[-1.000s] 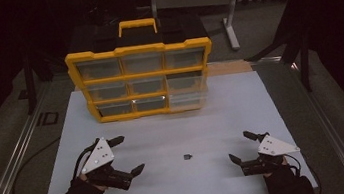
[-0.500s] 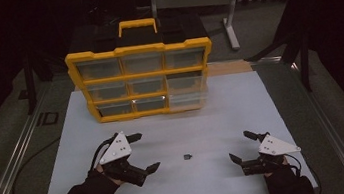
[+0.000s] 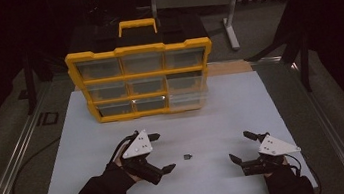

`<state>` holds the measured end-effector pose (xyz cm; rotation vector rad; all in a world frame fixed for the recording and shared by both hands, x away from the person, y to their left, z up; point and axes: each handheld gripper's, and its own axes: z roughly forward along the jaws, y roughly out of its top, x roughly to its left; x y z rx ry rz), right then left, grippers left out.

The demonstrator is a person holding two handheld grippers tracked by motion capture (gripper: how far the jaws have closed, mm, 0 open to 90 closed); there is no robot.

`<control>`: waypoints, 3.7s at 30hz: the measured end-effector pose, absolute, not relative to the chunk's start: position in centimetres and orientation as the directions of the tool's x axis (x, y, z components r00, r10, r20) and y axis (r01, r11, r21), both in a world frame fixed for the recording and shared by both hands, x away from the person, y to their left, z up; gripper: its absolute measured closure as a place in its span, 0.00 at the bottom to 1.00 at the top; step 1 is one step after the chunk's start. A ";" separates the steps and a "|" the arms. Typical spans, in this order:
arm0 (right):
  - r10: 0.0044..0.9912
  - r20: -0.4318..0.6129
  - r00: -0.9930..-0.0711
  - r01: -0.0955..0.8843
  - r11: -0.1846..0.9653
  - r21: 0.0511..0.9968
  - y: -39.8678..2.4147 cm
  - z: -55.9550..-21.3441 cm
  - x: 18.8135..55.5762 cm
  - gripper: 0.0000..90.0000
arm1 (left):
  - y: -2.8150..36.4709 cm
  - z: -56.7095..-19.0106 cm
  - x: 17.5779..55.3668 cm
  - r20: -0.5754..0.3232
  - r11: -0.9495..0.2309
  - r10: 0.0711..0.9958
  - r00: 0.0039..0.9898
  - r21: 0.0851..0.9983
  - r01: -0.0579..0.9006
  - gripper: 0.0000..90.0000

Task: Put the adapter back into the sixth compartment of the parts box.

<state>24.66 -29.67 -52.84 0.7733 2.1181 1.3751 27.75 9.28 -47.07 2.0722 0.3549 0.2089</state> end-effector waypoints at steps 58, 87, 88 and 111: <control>0.687 -0.086 -0.722 0.195 0.320 0.927 -29.8 -52.8 24.6 0.10 | 3.0 -55.2 32.0 -0.059 -0.625 0.245 0.968 0.754 0.205 0.10; 0.686 -0.086 -0.723 0.195 0.322 0.926 -29.8 -52.8 24.5 0.10 | 2.6 -55.8 32.8 -0.073 -0.658 0.239 0.968 0.721 0.217 0.71; 0.686 -0.086 -0.723 0.195 0.322 0.926 -29.8 -52.8 24.5 0.10 | 2.6 -55.7 32.8 -0.074 -0.658 0.236 0.969 0.721 0.215 0.73; 0.688 -0.087 -0.720 0.196 0.322 0.926 -29.8 -52.8 24.5 0.10 | 2.7 -54.2 32.4 -0.090 -0.678 0.197 0.976 0.707 0.202 0.85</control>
